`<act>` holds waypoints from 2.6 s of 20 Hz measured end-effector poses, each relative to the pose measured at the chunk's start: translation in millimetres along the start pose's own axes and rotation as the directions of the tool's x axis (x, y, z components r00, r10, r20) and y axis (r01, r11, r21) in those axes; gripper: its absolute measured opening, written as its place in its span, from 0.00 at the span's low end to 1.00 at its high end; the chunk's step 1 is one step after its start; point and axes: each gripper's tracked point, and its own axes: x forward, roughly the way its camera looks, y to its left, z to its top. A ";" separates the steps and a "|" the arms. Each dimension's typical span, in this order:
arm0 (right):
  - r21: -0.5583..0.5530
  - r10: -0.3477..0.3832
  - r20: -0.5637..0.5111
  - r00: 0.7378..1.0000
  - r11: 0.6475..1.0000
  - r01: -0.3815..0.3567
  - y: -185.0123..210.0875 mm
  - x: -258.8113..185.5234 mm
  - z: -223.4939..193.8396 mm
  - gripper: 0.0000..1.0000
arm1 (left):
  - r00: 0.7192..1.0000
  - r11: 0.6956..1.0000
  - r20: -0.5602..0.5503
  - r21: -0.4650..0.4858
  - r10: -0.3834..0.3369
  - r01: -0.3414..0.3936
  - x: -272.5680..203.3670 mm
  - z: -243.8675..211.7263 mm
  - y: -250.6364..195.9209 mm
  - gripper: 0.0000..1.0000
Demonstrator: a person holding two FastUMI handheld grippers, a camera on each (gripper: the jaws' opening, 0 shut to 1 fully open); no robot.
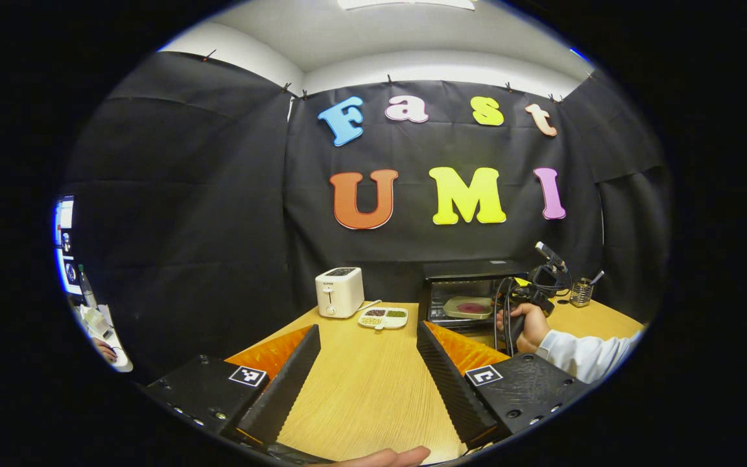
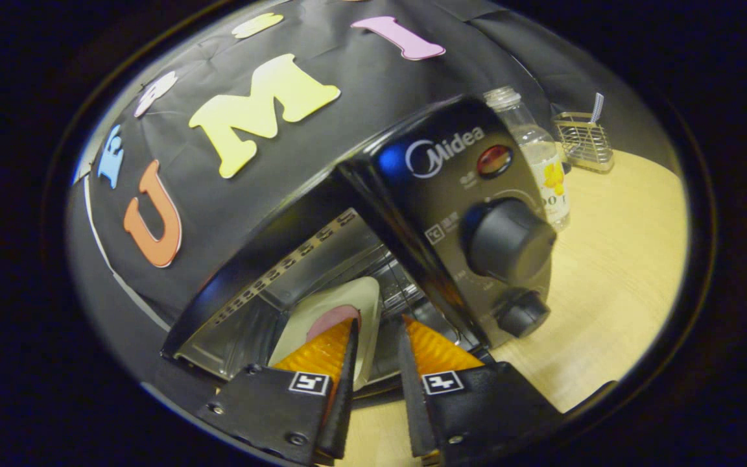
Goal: Open the electric oven with the left hand, put the food in, and close the electric oven.
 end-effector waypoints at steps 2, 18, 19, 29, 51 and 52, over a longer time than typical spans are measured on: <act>-0.037 0.005 0.008 1.000 0.999 -0.005 -5.2 -20.2 -1.9 0.48 | 1.000 1.000 -0.025 0.003 -0.004 0.004 -6.4 -5.2 -4.1 0.95; -0.424 0.213 0.191 0.958 0.898 -0.115 -6.7 -238.4 65.9 1.00 | 0.997 0.997 -0.044 0.028 -0.069 0.070 -22.3 11.1 -61.7 0.95; -0.439 0.229 0.206 0.952 0.890 -0.119 -5.3 -255.0 78.9 0.96 | 0.995 0.996 -0.053 0.026 -0.083 0.085 -17.8 8.7 -69.9 0.95; -0.533 0.197 0.433 0.880 0.843 0.073 -42.9 -388.2 211.5 0.96 | 0.978 0.988 -0.153 0.031 -0.142 0.149 42.6 -29.6 -139.3 0.95; -0.532 0.212 0.496 0.842 0.841 0.101 -117.9 -446.1 263.9 0.96 | 0.837 0.955 -0.479 -0.016 -0.267 0.295 149.7 -189.6 -249.6 0.95; -0.527 0.209 0.495 0.843 0.844 0.100 -119.7 -444.8 265.5 1.00 | 0.836 0.956 -0.482 -0.018 -0.264 0.292 151.7 -190.1 -250.3 0.95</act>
